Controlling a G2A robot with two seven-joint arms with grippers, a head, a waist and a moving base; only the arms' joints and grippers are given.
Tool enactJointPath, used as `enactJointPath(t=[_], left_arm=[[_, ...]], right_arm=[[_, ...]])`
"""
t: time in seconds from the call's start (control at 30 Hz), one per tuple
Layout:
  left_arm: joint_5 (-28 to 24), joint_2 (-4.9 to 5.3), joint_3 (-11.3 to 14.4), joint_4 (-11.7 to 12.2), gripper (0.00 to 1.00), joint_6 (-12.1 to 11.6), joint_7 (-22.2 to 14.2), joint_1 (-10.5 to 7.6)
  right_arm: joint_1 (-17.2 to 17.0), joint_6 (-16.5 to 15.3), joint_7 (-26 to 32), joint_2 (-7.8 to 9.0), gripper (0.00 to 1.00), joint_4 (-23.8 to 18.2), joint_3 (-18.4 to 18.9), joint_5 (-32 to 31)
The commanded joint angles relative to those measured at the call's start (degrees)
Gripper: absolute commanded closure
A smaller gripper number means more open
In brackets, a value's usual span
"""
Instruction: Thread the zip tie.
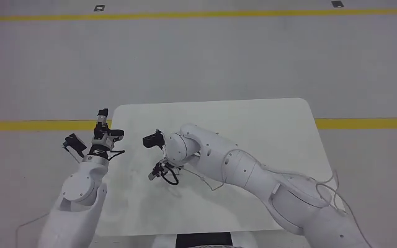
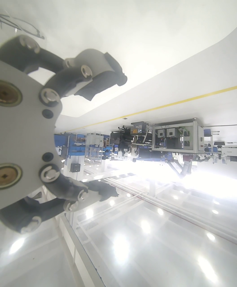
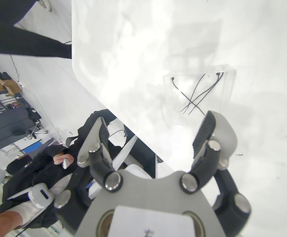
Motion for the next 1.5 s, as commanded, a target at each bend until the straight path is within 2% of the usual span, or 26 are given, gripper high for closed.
enactJointPath(t=[0.0,0.33,0.4,0.53,0.83,0.9,1.03,1.07,1.1,1.13,1.2,1.47], left_arm=[[0.0,0.00,0.0,0.0,0.00,0.0,0.0,0.00],[0.0,0.00,0.0,0.0,0.00,0.0,0.0,0.00],[0.0,0.00,0.0,0.0,0.00,0.0,0.0,0.00],[0.0,0.00,0.0,0.0,0.00,0.0,0.0,0.00],[0.0,0.00,0.0,0.0,0.00,0.0,0.0,0.00],[0.0,0.00,0.0,0.0,0.00,0.0,0.0,0.00],[0.0,0.00,0.0,0.0,0.00,0.0,0.0,0.00],[0.0,0.00,0.0,0.0,0.00,0.0,0.0,0.00],[0.0,0.00,0.0,0.0,0.00,0.0,0.0,0.00],[0.0,0.00,0.0,0.0,0.00,0.0,0.0,0.00],[0.0,0.00,0.0,0.0,0.00,0.0,0.0,0.00],[0.0,0.00,0.0,0.0,0.00,0.0,0.0,0.00]], right_arm=[[0.3,0.0,-1.4,-0.98,0.00,1.8,0.0,-0.9],[0.3,0.0,-1.4,-0.98,0.00,1.8,0.0,-0.9],[0.2,0.0,-1.7,-1.15,0.00,2.4,-1.3,-4.1],[-0.1,0.0,0.5,-2.57,0.00,3.6,-1.8,-7.4],[-0.1,0.0,0.5,-2.57,0.00,3.6,-1.8,-7.4],[-0.6,-1.0,0.0,-2.62,0.00,2.8,-2.6,-8.7],[-0.7,0.0,1.3,-2.81,0.00,2.3,-2.7,-10.6],[-0.6,0.0,1.7,-2.92,0.09,2.5,-2.6,-11.4],[-0.6,0.0,2.0,-3.04,0.35,2.6,-2.6,-11.9],[-0.7,0.0,2.2,-3.17,0.51,2.7,-2.4,-12.2],[-0.9,0.0,2.3,-3.45,0.58,2.8,-2.1,-13.0],[-1.6,0.0,2.9,-4.20,0.71,3.3,-0.8,-15.8]])
